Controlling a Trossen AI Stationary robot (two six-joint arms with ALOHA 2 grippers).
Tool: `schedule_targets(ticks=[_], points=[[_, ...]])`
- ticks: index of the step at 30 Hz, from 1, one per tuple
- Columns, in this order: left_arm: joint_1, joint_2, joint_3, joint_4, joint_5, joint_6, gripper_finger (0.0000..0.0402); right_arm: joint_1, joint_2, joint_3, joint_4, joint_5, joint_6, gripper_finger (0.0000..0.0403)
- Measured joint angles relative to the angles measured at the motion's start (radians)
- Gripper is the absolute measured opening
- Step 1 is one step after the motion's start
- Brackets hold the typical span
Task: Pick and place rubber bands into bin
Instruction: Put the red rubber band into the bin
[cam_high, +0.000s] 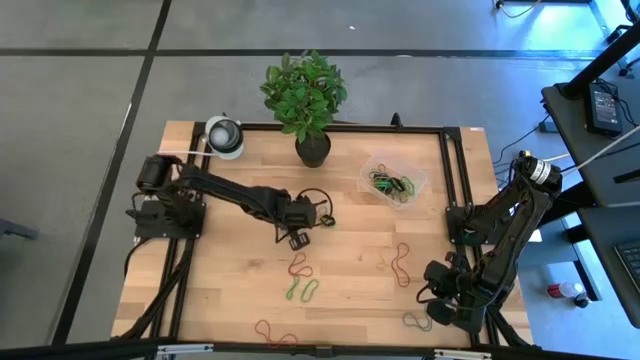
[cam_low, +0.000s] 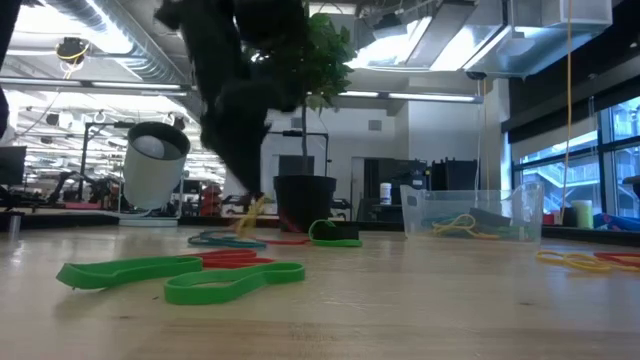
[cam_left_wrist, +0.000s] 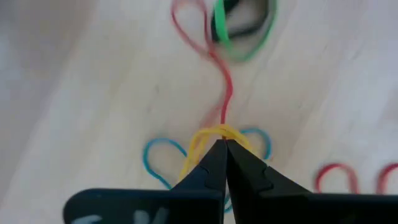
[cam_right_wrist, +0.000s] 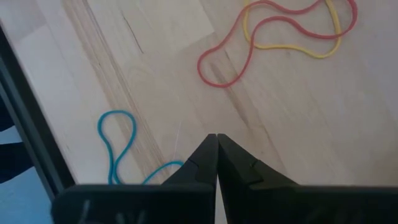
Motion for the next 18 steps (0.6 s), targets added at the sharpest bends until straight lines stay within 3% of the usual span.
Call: schedule_targets(ticks=[18], points=[[-0.002,-0.226,0.067,-0.025,-0.130,0.009,0.0001,0.000,0.000,0.000,-0.001,0.000,0.000,0.0012]])
